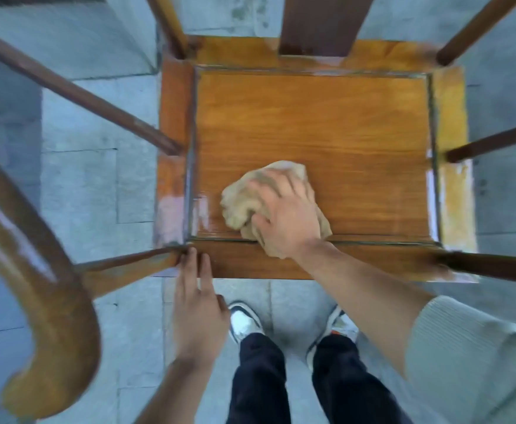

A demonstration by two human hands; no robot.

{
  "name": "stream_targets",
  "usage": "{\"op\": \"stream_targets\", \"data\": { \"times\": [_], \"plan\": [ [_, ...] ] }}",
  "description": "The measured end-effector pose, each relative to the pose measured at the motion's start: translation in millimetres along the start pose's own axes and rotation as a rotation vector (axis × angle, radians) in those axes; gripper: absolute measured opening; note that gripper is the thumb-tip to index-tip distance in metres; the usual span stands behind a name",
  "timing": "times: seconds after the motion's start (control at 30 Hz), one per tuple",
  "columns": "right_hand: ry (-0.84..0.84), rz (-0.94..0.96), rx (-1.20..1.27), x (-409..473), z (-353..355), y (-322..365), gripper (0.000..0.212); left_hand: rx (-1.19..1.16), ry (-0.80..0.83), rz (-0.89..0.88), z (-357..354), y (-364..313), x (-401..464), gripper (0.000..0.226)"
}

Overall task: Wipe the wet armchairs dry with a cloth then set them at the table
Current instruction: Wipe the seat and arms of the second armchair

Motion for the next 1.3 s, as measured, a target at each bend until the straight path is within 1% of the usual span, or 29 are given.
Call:
{"op": "stream_targets", "data": {
  "times": [0.03, 0.07, 0.1, 0.2, 0.23, 0.3, 0.33, 0.37, 0.43, 0.47, 0.5, 0.53, 0.6, 0.67, 0.7, 0.73, 0.77, 0.8, 0.83, 0.9, 0.93, 0.97, 1.03, 1.07, 1.1, 1.13, 1.23, 1.27, 1.3],
  "plan": [
    [-0.047, -0.112, 0.012, 8, -6, 16, 0.058, -0.012, -0.008, -0.010, 1, 6, -2, 0.070],
    [-0.070, -0.117, 0.024, 13, -14, 38, 0.057, -0.020, -0.029, -0.008, 3, 14, -4, 0.066],
    [-0.058, -0.021, 0.028, 11, -23, 58, 0.055, -0.029, -0.044, -0.004, 5, 20, -5, 0.059],
    [0.093, 0.497, -0.047, -32, -50, 82, 0.045, -0.021, -0.108, -0.005, 14, 39, -12, 0.043],
    [0.173, 0.617, -0.080, -47, -50, 77, 0.044, -0.023, -0.132, -0.001, 17, 46, -17, 0.038],
    [0.320, 0.736, -0.069, -56, -44, 59, 0.048, -0.049, -0.126, 0.040, 21, 53, -27, 0.024],
    [0.378, 0.728, -0.050, -49, -40, 55, 0.050, -0.082, -0.111, 0.081, 23, 56, -32, 0.022],
    [0.395, 0.653, -0.034, -40, -37, 55, 0.053, -0.117, -0.098, 0.112, 22, 57, -34, 0.023],
    [0.308, 0.428, -0.010, -18, -37, 75, 0.059, -0.176, -0.140, 0.125, 26, 57, -34, 0.026],
    [0.242, 0.314, -0.007, -12, -39, 95, 0.058, -0.200, -0.176, 0.129, 28, 58, -33, 0.028],
    [0.199, 0.236, -0.017, -11, -45, 114, 0.053, -0.229, -0.217, 0.153, 29, 59, -33, 0.030],
    [0.182, 0.199, -0.036, -16, -51, 130, 0.046, -0.265, -0.262, 0.195, 31, 61, -33, 0.032],
    [0.196, 0.238, -0.103, -39, -61, 138, 0.042, -0.323, -0.329, 0.281, 32, 63, -35, 0.033],
    [0.272, 0.452, -0.241, -62, -57, 123, 0.047, -0.331, -0.353, 0.299, 34, 59, -38, 0.032],
    [0.308, 0.568, -0.271, -68, -52, 114, 0.050, -0.335, -0.352, 0.277, 36, 56, -39, 0.031],
    [0.337, 0.633, -0.275, -70, -47, 104, 0.052, -0.345, -0.345, 0.240, 38, 51, -38, 0.030],
    [0.362, 0.622, -0.235, -67, -45, 97, 0.054, -0.356, -0.336, 0.210, 38, 45, -37, 0.029],
    [0.368, 0.528, -0.168, -62, -44, 95, 0.058, -0.365, -0.327, 0.190, 39, 40, -37, 0.029],
    [0.347, 0.409, -0.096, -56, -43, 100, 0.062, -0.371, -0.330, 0.178, 42, 37, -35, 0.028],
    [0.231, 0.217, -0.023, -48, -45, 121, 0.064, -0.378, -0.364, 0.179, 48, 37, -30, 0.024],
    [0.180, 0.197, 0.007, -47, -49, 127, 0.060, -0.384, -0.379, 0.187, 47, 37, -24, 0.022],
    [0.156, 0.250, 0.023, -47, -53, 133, 0.054, -0.392, -0.398, 0.202, 47, 40, -19, 0.020],
    [0.158, 0.443, 0.005, -50, -55, 120, 0.048, -0.396, -0.413, 0.192, 44, 41, -12, 0.016],
    [0.153, 0.502, -0.033, -53, -52, 99, 0.048, -0.382, -0.388, 0.155, 38, 35, -9, 0.013],
    [0.153, 0.517, -0.059, -56, -47, 79, 0.050, -0.335, -0.342, 0.111, 33, 29, -9, 0.016],
    [0.156, 0.488, -0.076, -64, -41, 54, 0.051, -0.258, -0.277, 0.058, 24, 18, -11, 0.024],
    [0.162, 0.252, -0.101, -102, -23, -19, 0.053, -0.047, -0.103, -0.105, -3, -13, -14, 0.048],
    [0.140, 0.117, -0.096, -119, -10, -50, 0.053, -0.003, -0.041, -0.135, -11, -30, -13, 0.053],
    [0.117, -0.028, -0.069, -134, 0, -73, 0.053, 0.034, 0.013, -0.128, -18, -39, -14, 0.058]
  ]
}}
Point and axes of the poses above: each hand's wrist, its own x-axis towards the middle knuckle, its own z-axis out of the back of the hand, y = z × x, the point moved 3 cm from there along x, towards the middle knuckle, and after that the axes turned 2 degrees about y, right-handed, at the moved point
